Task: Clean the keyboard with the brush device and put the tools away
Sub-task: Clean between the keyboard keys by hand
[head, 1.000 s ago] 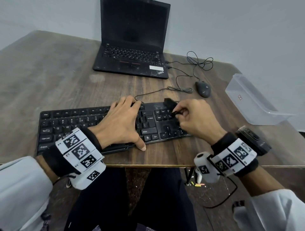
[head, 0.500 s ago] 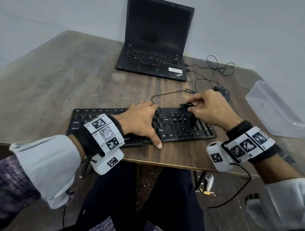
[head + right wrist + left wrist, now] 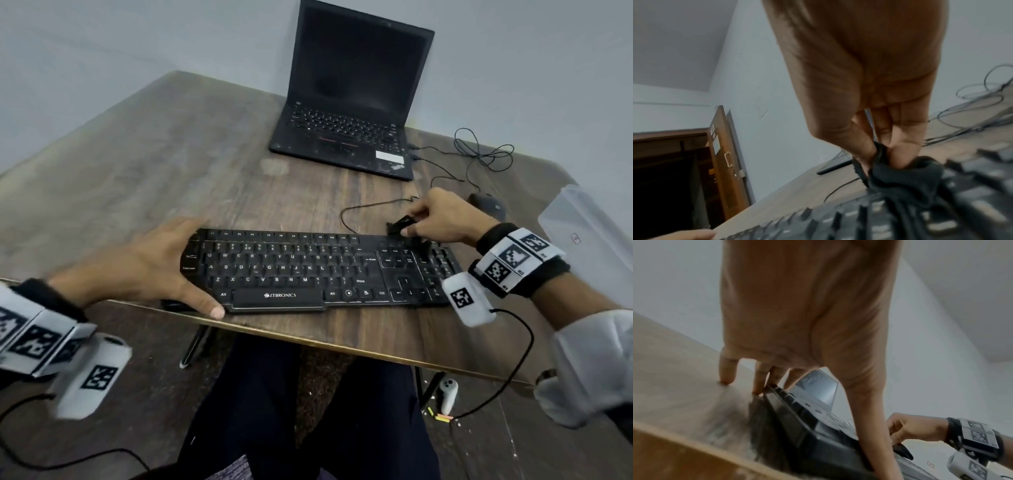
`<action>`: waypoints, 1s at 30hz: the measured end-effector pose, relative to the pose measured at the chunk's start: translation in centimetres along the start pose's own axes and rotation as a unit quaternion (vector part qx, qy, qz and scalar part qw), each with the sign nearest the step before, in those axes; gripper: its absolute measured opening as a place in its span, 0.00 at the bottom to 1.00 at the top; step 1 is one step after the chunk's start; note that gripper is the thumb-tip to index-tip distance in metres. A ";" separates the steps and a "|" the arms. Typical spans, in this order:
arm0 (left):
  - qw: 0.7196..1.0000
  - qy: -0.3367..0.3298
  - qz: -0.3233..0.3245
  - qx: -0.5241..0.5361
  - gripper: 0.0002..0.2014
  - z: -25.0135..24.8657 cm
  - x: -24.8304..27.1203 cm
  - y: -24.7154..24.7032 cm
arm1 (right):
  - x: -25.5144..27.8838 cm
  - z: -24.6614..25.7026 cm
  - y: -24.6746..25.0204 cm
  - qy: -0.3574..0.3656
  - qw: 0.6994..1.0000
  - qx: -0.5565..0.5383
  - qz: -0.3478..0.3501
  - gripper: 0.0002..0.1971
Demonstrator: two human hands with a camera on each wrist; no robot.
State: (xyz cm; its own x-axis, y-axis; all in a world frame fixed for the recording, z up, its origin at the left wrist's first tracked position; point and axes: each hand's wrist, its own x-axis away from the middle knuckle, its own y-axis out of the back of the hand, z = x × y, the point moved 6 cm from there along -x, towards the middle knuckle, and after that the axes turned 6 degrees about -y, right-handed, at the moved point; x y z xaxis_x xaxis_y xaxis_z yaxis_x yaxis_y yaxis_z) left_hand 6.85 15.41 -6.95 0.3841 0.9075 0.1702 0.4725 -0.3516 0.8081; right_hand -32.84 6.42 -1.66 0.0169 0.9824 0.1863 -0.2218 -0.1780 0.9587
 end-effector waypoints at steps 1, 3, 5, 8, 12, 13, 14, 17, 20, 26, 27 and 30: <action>1.000 -0.010 -0.015 0.017 0.73 0.2 0.0 -0.1 | -0.1 0.8 -0.2 0.006 1.000 -0.013 0.005 0.06; 0.997 -0.029 -0.047 0.050 0.78 0.4 0.1 -0.1 | -0.1 3.1 -0.8 0.032 0.999 -0.038 0.011 0.06; 0.993 -0.059 -0.075 0.074 0.77 0.6 0.1 -0.2 | -0.1 5.9 -1.7 0.069 0.996 -0.054 0.012 0.07; 0.987 -0.077 -0.098 0.106 0.77 1.1 0.3 -0.5 | -0.6 9.3 -2.5 0.103 0.994 -0.020 0.019 0.08; 0.978 -0.088 -0.117 0.148 0.77 1.5 0.4 -1.0 | -1.2 12.5 -3.2 0.118 0.989 -0.074 0.053 0.07; 0.976 -0.092 -0.119 0.157 0.77 1.6 0.4 -1.1 | -1.1 13.8 -3.6 0.135 0.986 -0.081 0.059 0.07; 0.974 -0.097 -0.120 0.165 0.77 1.7 0.5 -1.3 | -1.0 15.2 -4.0 0.151 0.983 -0.081 0.065 0.08; 0.968 -0.113 -0.122 0.188 0.77 1.8 0.7 -1.5 | -0.9 19.8 -5.3 0.189 0.975 -0.080 0.080 0.09; 0.964 -0.141 -0.139 0.179 0.77 1.0 1.0 -0.9 | -0.9 23.8 -6.5 0.217 0.966 -0.083 0.109 0.08; 0.963 -0.138 -0.179 0.145 0.80 0.9 1.3 -0.5 | -2.0 28.3 -8.0 0.230 0.963 -0.081 0.118 0.11; 0.966 -0.113 -0.195 0.125 0.81 1.3 1.6 -0.6 | -2.2 28.7 -8.1 0.227 0.963 -0.084 0.122 0.11; 0.968 -0.046 -0.228 0.094 0.82 2.4 2.5 -1.0 | -2.0 30.4 -8.8 0.239 0.957 -0.098 0.133 0.11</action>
State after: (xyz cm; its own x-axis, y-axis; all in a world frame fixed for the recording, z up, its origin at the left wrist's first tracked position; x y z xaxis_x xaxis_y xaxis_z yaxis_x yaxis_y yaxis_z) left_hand 9.20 17.47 -8.66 0.1675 0.9568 -0.2376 0.7418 0.0364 0.6696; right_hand -1.33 4.23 -3.91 -0.5023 0.8263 0.2546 -0.3350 -0.4575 0.8237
